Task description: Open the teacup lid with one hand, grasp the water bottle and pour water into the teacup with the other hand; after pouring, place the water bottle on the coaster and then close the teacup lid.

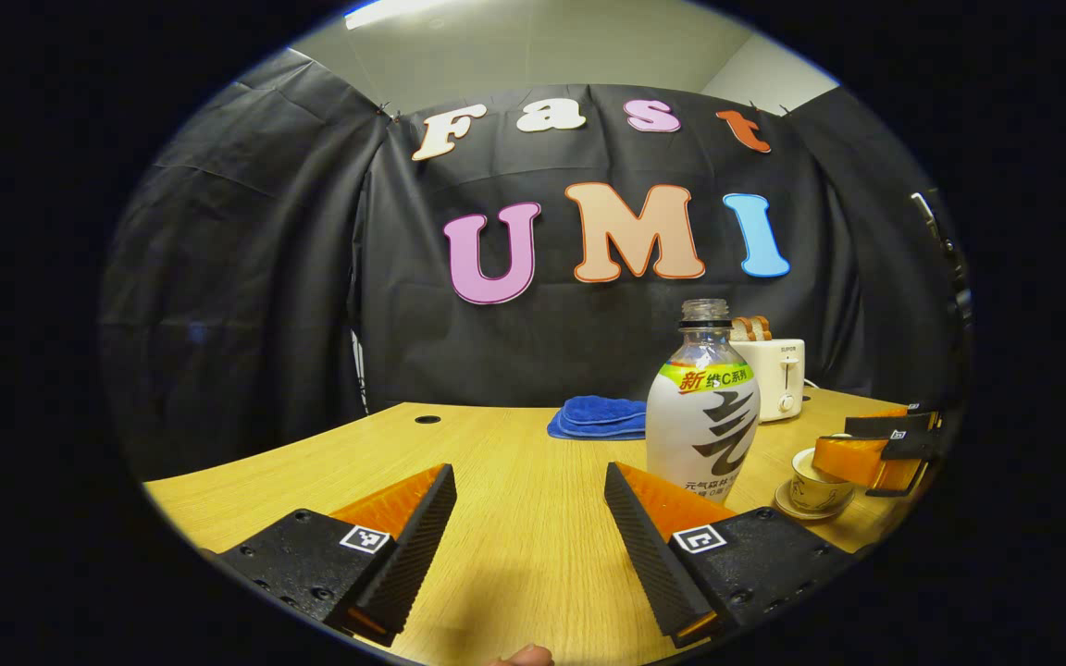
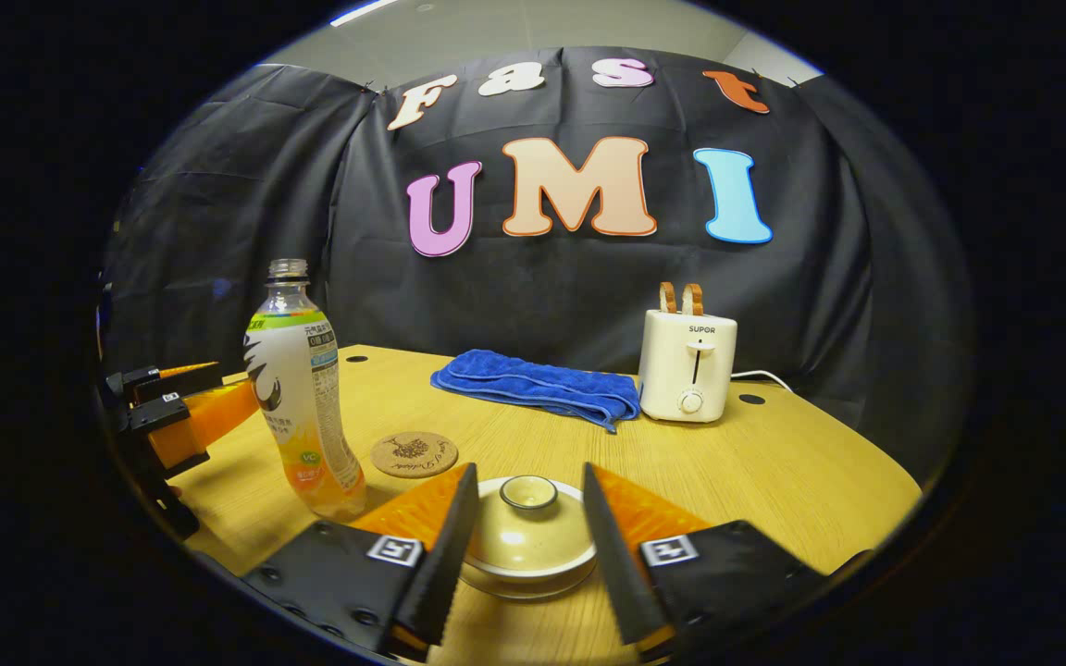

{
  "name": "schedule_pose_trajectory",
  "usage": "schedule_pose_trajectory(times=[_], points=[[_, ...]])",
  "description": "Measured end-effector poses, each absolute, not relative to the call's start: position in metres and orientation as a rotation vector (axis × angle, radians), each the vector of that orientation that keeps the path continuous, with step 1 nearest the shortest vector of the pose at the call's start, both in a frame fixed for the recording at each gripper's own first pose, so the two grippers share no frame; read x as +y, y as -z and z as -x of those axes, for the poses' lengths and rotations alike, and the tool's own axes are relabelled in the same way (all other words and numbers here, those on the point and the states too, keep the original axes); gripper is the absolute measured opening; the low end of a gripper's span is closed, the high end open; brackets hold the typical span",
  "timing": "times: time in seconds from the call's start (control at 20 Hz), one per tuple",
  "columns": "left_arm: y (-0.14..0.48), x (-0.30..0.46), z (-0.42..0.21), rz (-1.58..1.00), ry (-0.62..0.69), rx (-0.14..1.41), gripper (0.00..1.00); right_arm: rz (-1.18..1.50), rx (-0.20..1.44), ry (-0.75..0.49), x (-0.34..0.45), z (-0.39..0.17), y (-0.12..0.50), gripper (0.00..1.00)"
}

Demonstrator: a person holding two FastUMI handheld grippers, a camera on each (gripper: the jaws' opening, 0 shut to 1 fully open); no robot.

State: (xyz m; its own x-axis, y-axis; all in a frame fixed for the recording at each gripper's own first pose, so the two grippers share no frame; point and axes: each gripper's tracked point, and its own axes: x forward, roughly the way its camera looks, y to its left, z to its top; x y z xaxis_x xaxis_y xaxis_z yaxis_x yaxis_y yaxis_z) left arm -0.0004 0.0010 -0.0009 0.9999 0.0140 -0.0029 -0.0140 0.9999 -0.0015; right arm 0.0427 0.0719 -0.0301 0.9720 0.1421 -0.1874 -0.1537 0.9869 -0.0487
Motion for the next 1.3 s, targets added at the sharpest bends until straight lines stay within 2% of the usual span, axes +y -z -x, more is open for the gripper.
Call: schedule_pose_trajectory(times=[0.25, 0.3, 0.4, 0.75, 1.3], points=[[0.001, 0.002, 0.001, 0.002, -0.014, 0.003, 0.94, 0.053, 0.176, -0.152, 0.072, -0.043, 0.03, 0.38], [0.001, 0.001, 0.001, 0.002, -0.014, 0.003, 0.94, 0.046, 0.176, -0.154, 0.072, -0.046, 0.032, 0.38], [0.0, 0.002, 0.0, 0.002, -0.017, 0.004, 0.95, 0.06, 0.174, -0.159, 0.072, -0.042, 0.029, 0.31], [0.0, 0.005, 0.006, 0.007, -0.029, 0.01, 0.95, 0.005, 0.184, -0.172, 0.069, -0.042, 0.026, 0.31], [-0.007, -0.034, 0.024, 0.045, 0.092, 0.008, 0.95, -0.021, 0.157, -0.201, 0.06, -0.029, 0.008, 0.31]])
